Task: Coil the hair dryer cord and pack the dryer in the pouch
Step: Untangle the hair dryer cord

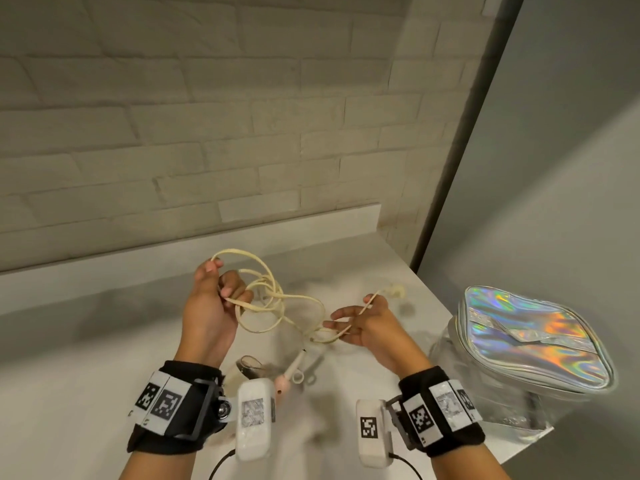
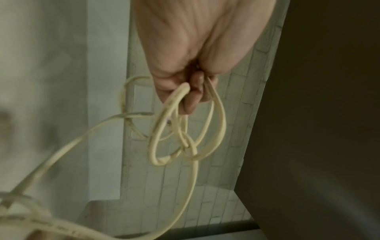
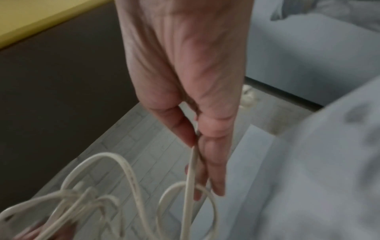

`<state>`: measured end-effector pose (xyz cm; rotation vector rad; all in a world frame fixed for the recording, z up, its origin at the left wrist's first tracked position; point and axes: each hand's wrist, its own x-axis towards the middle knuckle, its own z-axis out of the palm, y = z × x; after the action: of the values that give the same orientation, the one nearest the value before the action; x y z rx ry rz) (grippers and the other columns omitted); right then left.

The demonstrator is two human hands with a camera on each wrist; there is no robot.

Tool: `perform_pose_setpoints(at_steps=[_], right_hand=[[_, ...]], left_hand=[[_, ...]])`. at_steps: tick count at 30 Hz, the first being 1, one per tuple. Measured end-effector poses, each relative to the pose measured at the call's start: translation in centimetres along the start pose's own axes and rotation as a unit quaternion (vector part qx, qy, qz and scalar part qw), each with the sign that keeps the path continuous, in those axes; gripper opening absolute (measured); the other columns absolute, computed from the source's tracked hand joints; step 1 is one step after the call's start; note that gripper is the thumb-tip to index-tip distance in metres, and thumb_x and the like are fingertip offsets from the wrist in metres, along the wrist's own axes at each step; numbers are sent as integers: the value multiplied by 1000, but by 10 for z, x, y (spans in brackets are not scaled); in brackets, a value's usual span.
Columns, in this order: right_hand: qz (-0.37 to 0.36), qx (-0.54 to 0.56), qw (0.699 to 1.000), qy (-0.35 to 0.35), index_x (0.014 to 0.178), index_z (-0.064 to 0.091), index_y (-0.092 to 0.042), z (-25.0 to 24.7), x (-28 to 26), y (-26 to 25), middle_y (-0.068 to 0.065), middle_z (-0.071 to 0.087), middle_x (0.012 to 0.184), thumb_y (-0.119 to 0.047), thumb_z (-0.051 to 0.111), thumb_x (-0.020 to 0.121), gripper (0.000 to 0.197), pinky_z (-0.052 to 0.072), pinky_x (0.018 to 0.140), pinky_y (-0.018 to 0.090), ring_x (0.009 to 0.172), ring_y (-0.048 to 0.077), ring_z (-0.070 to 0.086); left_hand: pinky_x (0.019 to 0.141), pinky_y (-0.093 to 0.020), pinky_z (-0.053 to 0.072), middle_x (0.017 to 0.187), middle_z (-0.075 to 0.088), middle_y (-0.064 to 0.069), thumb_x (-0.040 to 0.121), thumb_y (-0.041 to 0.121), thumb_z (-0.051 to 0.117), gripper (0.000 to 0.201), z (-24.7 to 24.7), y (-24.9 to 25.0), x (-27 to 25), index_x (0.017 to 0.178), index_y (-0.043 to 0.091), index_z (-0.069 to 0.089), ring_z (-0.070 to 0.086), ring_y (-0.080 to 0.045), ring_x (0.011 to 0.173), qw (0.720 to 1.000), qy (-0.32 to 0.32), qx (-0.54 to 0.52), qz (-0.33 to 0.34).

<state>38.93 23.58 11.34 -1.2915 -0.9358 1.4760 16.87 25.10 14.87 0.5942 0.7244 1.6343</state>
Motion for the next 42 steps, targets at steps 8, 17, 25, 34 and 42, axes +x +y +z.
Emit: perform_pose_setpoints(at_steps=[8, 17, 25, 34, 42], right_hand=[[-54, -136, 987, -67, 85, 31, -21, 10, 0, 19, 12, 52, 74, 20, 42, 82, 43, 56, 62, 29, 68, 24, 60], [-146, -60, 985, -63, 83, 35, -15, 11, 1, 20, 21, 59, 65, 24, 48, 74, 42, 53, 68, 32, 64, 31, 65], [-201, -64, 969, -129, 81, 33, -13, 21, -4, 12, 31, 58, 71, 24, 49, 77, 40, 57, 71, 38, 71, 41, 65], [-231, -193, 947, -113, 81, 44, -19, 2, 2, 8, -6, 73, 85, 10, 58, 79, 32, 46, 73, 28, 78, 14, 63], [-184, -33, 982, 19, 98, 58, -15, -9, 14, 18, -8, 68, 61, 22, 53, 75, 43, 49, 70, 18, 67, 3, 63]], left_hand=[[65, -29, 54, 53, 42, 5, 97, 25, 29, 30, 12, 10, -18, 77, 16, 50, 42, -10, 49, 988, -135, 71, -9], [74, -30, 45, 102, 55, 3, 82, 31, 63, 9, -33, 4, -22, 77, 26, 59, 60, -10, 84, 766, -20, 633, 115], [116, -43, 0, 134, 55, 2, 92, 19, 48, 34, -10, -59, -10, 123, 29, 53, 42, -13, 131, 610, -298, 734, 21], [60, -11, 36, 54, 58, 23, 84, 27, 62, 15, -19, -36, 4, 80, 39, 71, 53, 2, 58, 718, -224, 659, 16], [33, -13, 30, 51, 43, -5, 86, 15, 60, 17, -53, 6, 9, 98, 7, 69, 31, -4, 29, 876, 47, 479, 35]])
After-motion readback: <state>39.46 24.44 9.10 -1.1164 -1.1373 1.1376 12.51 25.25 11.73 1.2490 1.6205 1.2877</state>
